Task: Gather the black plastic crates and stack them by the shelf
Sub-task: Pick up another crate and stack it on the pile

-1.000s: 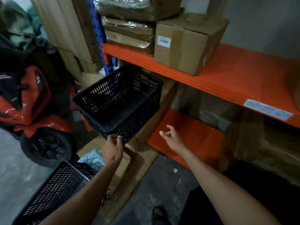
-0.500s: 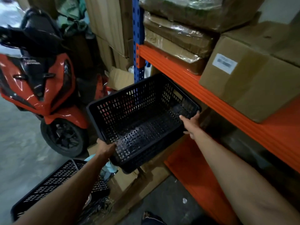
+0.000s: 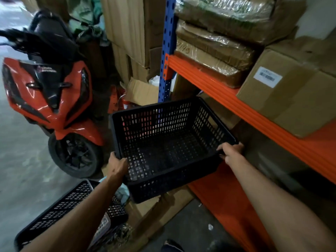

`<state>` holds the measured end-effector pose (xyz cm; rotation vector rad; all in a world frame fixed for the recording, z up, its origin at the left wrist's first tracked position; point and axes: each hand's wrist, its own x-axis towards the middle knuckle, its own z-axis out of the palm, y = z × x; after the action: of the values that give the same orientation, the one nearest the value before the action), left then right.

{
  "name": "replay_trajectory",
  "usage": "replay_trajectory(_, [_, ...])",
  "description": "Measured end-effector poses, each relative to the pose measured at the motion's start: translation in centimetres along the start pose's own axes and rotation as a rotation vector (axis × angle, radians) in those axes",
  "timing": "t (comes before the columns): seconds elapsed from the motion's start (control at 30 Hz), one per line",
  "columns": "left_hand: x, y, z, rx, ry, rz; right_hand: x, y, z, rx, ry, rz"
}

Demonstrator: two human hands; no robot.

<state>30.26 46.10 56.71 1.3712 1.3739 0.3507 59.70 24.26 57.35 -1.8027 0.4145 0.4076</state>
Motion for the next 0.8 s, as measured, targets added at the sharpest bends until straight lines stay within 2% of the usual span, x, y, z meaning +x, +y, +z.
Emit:
replay_trajectory(0.1, [2.8, -3.2, -3.3, 0.079, -0.005, 0.051, -4.0, 4.3, -2.3, 0.077, 0.06, 0.001])
replay_trajectory(0.27, [-2.6, -3.4, -10.2, 0.145, -0.105, 0.144, -15.8, 9.2, -7.4, 0.204, 0.125, -0.012])
replay_trajectory(0.37, [-2.6, -4.0, -11.7, 0.147, -0.172, 0.215, -21.4, 10.8, -11.9, 0.188, 0.197, -0.07])
replay_trajectory(0.47, [-6.4, -2.4, -12.8, 0.119, -0.275, 0.269, -25.2, 12.7, -17.3, 0.095, 0.319, -0.081])
replay_trajectory(0.53, [-9.4, -1.3, -12.8, 0.085, -0.355, 0.298, -27.6, 13.8, -21.2, 0.115, 0.317, -0.084])
replay_trajectory(0.63, [-14.1, 0.0, -11.9, 0.062, -0.451, 0.355, -31.2, 15.3, -26.4, 0.318, 0.334, -0.099])
replay_trajectory(0.8, [-23.3, 1.2, -9.0, 0.033, -0.626, 0.443, -36.5, 17.8, -35.5, 0.431, 0.548, -0.152])
